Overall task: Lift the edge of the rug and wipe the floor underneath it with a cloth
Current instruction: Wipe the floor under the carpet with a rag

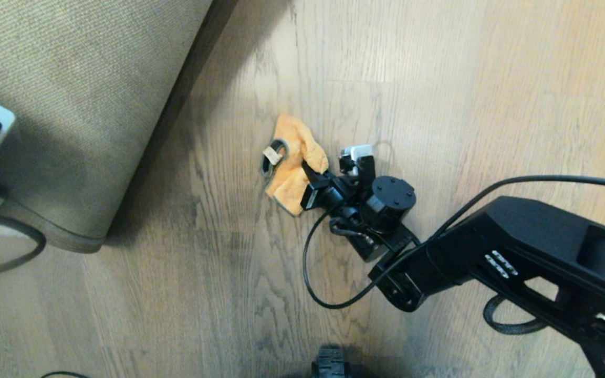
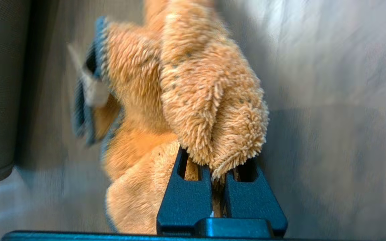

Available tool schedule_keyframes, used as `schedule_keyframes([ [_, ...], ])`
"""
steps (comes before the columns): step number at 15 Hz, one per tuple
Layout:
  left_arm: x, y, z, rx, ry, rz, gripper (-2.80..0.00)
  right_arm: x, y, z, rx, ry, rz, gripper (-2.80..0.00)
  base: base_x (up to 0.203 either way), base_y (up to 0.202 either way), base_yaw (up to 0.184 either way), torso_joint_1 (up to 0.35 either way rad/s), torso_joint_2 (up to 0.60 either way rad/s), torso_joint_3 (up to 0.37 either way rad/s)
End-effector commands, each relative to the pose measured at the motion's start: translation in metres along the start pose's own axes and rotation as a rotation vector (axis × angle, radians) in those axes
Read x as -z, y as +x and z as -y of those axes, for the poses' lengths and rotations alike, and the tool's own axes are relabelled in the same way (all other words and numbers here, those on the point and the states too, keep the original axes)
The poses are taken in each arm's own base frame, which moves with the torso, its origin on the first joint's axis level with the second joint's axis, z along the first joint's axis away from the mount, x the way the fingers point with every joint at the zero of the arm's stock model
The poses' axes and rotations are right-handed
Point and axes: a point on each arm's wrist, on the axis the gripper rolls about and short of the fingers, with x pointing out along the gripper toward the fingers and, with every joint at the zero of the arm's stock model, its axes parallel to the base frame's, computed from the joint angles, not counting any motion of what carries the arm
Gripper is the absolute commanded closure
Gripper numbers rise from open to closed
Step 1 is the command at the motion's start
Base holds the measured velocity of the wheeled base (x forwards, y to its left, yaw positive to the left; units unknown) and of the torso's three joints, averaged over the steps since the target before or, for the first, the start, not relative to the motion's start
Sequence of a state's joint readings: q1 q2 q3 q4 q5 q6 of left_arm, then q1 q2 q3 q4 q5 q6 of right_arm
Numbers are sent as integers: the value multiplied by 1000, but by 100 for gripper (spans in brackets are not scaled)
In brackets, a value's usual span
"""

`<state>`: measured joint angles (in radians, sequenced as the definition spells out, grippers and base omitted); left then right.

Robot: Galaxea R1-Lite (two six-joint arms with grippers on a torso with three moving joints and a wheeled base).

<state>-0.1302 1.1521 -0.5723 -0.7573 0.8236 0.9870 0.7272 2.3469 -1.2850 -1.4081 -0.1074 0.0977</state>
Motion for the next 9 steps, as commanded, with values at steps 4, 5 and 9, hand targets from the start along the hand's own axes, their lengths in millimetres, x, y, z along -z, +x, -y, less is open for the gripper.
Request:
schedule_keyframes([
  [4,0,0,0,-6,2,-2,0,11,-20,-62,-133,42,-48,0,0,0,0,0,0,0],
  [5,0,0,0,-6,2,-3,0,14,-25,-74,-159,49,-62,0,0,0,0,0,0,0],
  [9,0,0,0,-6,2,-3,0,22,-39,-107,-220,70,-98,0,0,0,0,0,0,0],
])
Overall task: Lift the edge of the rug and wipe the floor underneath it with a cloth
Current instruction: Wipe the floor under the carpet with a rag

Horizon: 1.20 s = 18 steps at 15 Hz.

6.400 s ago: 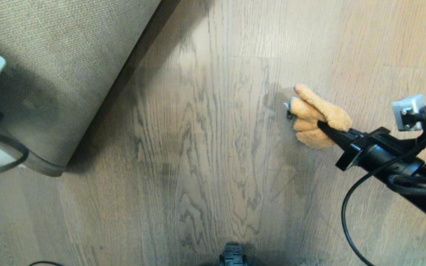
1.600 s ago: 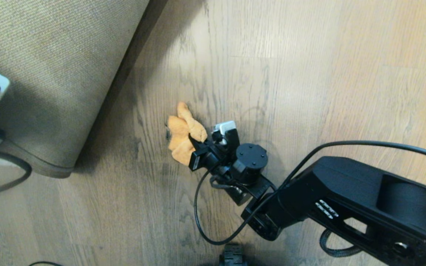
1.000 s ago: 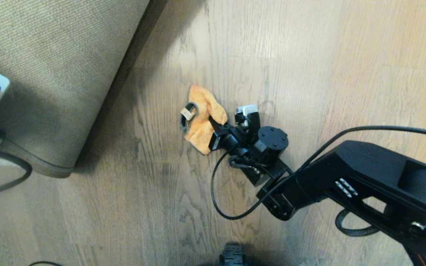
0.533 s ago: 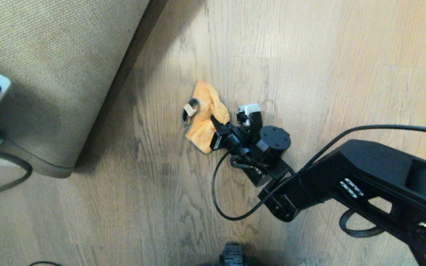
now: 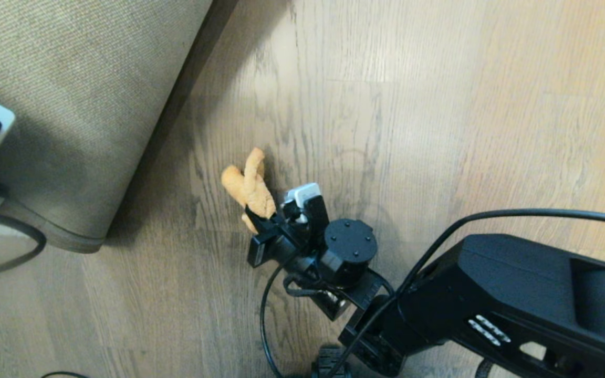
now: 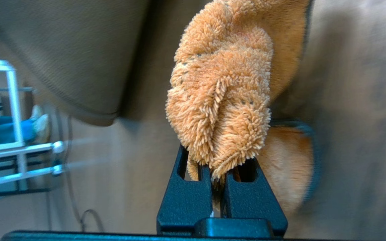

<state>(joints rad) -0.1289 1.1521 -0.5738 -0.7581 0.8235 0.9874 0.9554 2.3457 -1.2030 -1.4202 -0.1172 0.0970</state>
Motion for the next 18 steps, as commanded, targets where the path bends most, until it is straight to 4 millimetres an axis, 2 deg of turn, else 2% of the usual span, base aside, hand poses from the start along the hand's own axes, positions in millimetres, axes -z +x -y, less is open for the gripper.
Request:
schedule_keyframes([
  [1,0,1,1,-3,5,-4,0,4,-5,-22,-35,14,-9,0,0,0,0,0,0,0],
  [5,0,1,1,-1,6,-4,0,20,-20,-60,-116,34,-61,0,0,0,0,0,0,0],
  [7,0,1,2,0,7,-4,0,36,-23,-66,-130,33,-93,0,0,0,0,0,0,0],
  [9,0,1,2,1,8,-5,0,53,-23,-66,-129,29,-121,0,0,0,0,0,0,0],
  [13,2,0,4,-1,15,-20,0,72,-12,-66,-101,32,-112,0,0,0,0,0,0,0],
  [18,2,1,5,3,21,-23,0,64,5,-48,-60,32,-57,0,0,0,0,0,0,0],
])
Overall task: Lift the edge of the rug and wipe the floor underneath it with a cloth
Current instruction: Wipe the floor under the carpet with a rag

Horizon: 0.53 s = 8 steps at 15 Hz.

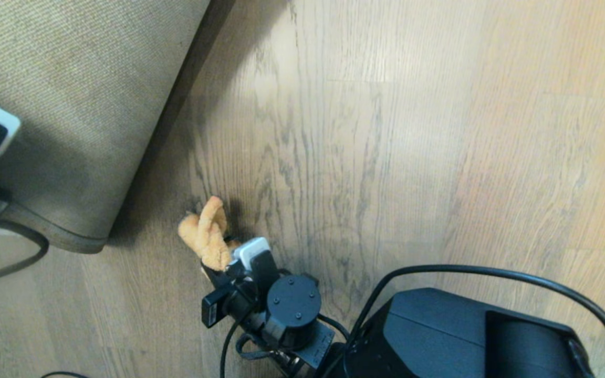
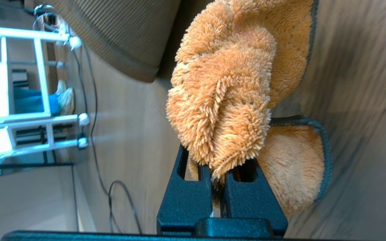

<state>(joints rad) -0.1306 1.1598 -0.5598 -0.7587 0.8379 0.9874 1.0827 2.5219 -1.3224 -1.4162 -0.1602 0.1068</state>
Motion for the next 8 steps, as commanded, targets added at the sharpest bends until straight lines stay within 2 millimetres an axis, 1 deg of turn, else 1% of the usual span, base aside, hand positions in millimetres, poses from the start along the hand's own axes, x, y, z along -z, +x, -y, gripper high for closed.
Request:
schedule_keyframes([
  [1,0,1,1,0,6,-4,0,-6,6,15,30,-2,35,0,0,0,0,0,0,0],
  [3,0,1,2,1,7,-4,0,-14,9,34,70,-10,54,0,0,0,0,0,0,0],
  [5,0,1,2,1,7,-5,0,-25,11,62,126,-23,75,0,0,0,0,0,0,0],
  [8,0,0,2,6,7,1,0,-49,11,94,190,-40,122,0,0,0,0,0,0,0],
])
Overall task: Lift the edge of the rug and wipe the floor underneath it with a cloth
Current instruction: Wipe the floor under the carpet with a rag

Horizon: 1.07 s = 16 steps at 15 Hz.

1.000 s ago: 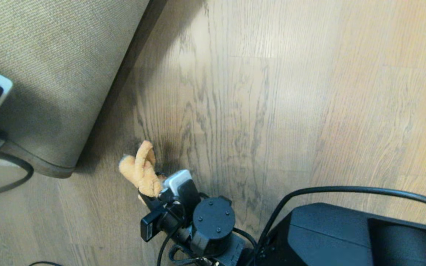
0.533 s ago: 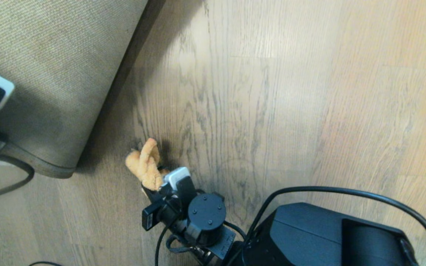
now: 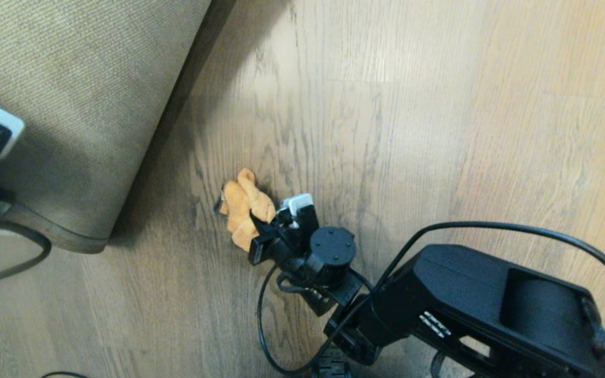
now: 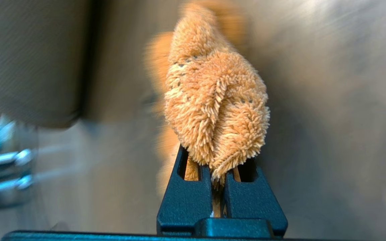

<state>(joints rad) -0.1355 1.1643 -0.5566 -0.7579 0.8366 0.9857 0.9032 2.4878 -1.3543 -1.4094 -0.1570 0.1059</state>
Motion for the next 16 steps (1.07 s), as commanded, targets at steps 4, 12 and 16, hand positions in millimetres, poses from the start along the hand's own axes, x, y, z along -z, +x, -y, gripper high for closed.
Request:
schedule_keyframes([
  [4,-1,-1,0,0,2,3,0,-42,7,49,101,-23,96,0,0,0,0,0,0,0],
  [12,-2,-1,1,2,2,4,0,-82,4,109,224,-67,163,0,0,0,0,0,0,0],
  [16,-2,0,2,3,4,3,0,-78,3,102,212,-66,147,0,0,0,0,0,0,0],
])
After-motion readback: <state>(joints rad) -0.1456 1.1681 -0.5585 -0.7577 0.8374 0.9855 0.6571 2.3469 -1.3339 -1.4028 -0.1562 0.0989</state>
